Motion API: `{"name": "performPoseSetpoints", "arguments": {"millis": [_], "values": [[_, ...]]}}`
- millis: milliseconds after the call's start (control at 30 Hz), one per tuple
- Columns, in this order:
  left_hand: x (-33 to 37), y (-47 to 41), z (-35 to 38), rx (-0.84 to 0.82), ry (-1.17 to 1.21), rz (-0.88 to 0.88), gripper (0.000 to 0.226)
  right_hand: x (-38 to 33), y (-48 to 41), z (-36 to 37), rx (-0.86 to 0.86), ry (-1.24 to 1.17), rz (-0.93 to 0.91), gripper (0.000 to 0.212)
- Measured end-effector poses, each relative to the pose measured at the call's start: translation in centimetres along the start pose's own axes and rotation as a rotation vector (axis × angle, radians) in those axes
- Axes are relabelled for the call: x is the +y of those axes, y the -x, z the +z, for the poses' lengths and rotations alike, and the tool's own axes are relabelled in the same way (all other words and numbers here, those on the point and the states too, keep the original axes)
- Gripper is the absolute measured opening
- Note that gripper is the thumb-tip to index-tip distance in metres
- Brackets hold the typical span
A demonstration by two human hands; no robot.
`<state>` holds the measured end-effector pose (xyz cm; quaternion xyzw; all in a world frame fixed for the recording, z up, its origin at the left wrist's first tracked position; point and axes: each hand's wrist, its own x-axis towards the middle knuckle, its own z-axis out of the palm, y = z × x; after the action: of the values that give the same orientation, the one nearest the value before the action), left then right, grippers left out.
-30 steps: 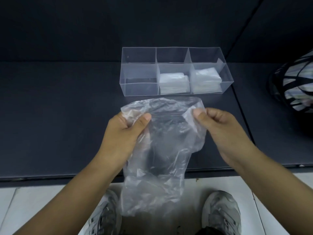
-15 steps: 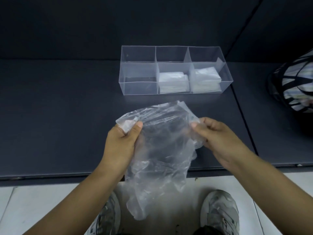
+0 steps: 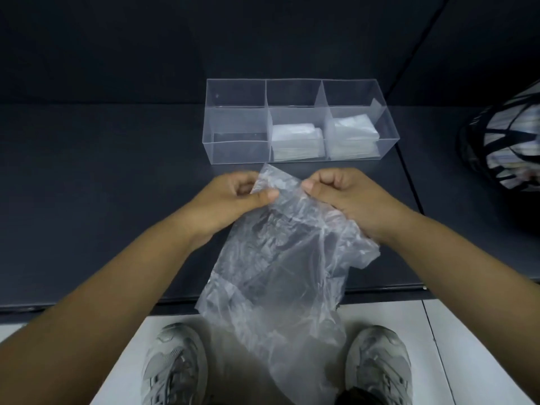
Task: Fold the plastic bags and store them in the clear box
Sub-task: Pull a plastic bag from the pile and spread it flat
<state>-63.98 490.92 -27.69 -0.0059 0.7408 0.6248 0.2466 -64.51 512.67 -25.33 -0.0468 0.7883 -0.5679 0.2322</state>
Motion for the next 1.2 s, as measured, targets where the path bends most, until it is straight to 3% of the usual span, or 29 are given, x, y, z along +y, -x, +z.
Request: {"name": "performPoseSetpoints", "arguments": {"millis": [100, 167, 233, 367, 500, 667, 767, 833, 1000, 1100, 1200], "values": [[-0.6, -1.1, 0.0, 0.205, 0.095, -0.014, 0.020, 0.4, -0.5, -1.2, 0.047, 0.047, 0.092, 0.045], [-1.9, -1.5, -1.0, 0.377, 0.051, -0.050, 0.019, 1.4, -0.2, -3.0, 0.000, -0.135, 0.179, 0.066], [-2.9, -1.6, -2.0, 0.484, 0.036, -0.101, 0.020, 2.9, 0.5, -4.8, -0.062, -0.299, 0.160, 0.067], [-3.7, -1.4, -2.7, 0.572, 0.148, -0.132, 0.018, 5.0, 1.7, -5.2, -0.133, -0.220, 0.130, 0.063], [-4.1, -1.2, -2.9, 0.585, 0.194, -0.147, 0.017, 5.8, 1.1, -2.4, 0.075, -0.113, 0.169, 0.049], [-4.4, -1.2, -3.1, 0.581, 0.200, -0.132, 0.020, 5.6, 0.6, 0.7, 0.320, 0.205, -0.042, 0.056], [-4.4, -1.3, -3.0, 0.596, 0.217, -0.134, 0.018, 5.8, 0.9, 2.7, 0.540, 0.328, -0.163, 0.044], [-4.4, -1.3, -2.8, 0.607, 0.217, -0.134, 0.017, 6.2, 0.7, 3.7, 0.583, 0.385, -0.126, 0.034], [-4.0, -1.0, -2.7, 0.620, 0.211, -0.148, 0.016, 5.7, -0.2, 2.3, 0.426, 0.135, 0.052, 0.006], [-3.8, -1.0, -3.3, 0.637, 0.276, -0.162, 0.015, 5.1, 0.6, -1.0, 0.141, -0.158, 0.090, 0.016], [-3.6, -1.1, -3.7, 0.646, 0.298, -0.180, 0.014, 5.1, 1.7, -4.2, -0.056, -0.266, 0.146, 0.037]]}}
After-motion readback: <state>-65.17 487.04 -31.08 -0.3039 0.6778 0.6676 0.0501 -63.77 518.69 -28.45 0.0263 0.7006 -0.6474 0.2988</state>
